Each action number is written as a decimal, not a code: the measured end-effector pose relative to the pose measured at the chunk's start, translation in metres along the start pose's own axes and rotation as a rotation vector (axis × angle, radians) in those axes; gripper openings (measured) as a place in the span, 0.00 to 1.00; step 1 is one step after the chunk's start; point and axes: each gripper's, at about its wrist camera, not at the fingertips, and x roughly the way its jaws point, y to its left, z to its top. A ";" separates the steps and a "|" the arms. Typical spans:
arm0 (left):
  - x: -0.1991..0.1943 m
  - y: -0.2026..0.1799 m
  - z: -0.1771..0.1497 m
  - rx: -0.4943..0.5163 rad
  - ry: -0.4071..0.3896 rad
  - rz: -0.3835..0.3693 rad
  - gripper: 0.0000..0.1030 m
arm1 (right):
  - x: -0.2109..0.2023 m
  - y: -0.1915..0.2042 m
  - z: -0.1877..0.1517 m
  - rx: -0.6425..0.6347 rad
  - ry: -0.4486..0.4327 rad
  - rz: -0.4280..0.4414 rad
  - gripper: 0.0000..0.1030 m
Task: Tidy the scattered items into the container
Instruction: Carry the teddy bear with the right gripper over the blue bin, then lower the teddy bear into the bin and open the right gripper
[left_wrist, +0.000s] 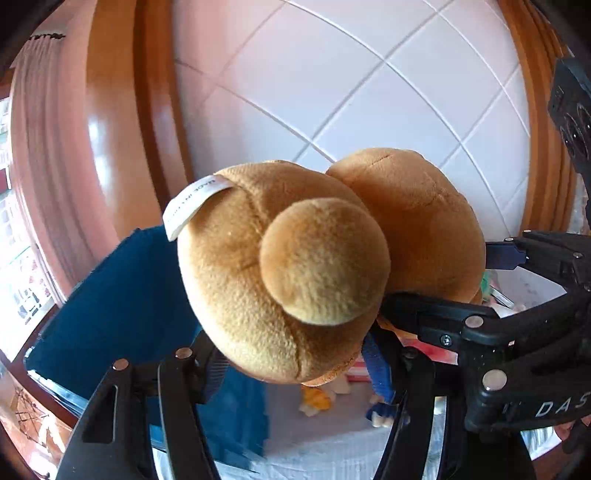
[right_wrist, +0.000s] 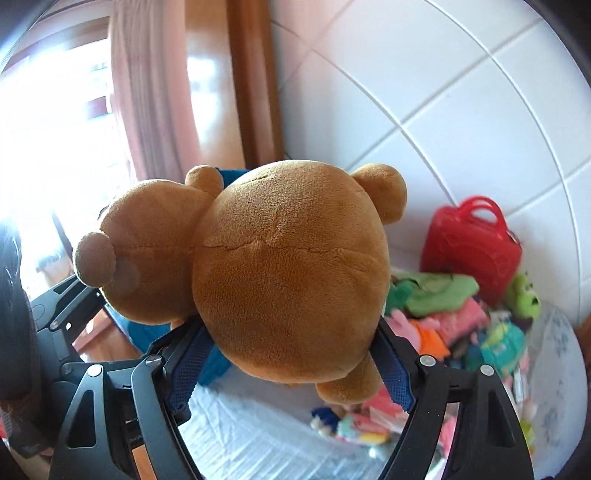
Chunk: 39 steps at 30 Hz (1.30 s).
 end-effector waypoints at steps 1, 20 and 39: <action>0.002 0.023 0.007 -0.008 0.003 0.026 0.61 | 0.011 0.015 0.016 -0.012 -0.002 0.019 0.79; 0.243 0.321 0.036 -0.159 0.558 -0.090 0.62 | 0.340 0.164 0.170 0.190 0.377 0.043 0.79; 0.378 0.260 -0.110 -0.005 1.155 -0.020 0.62 | 0.508 0.122 0.029 0.306 0.948 -0.147 0.46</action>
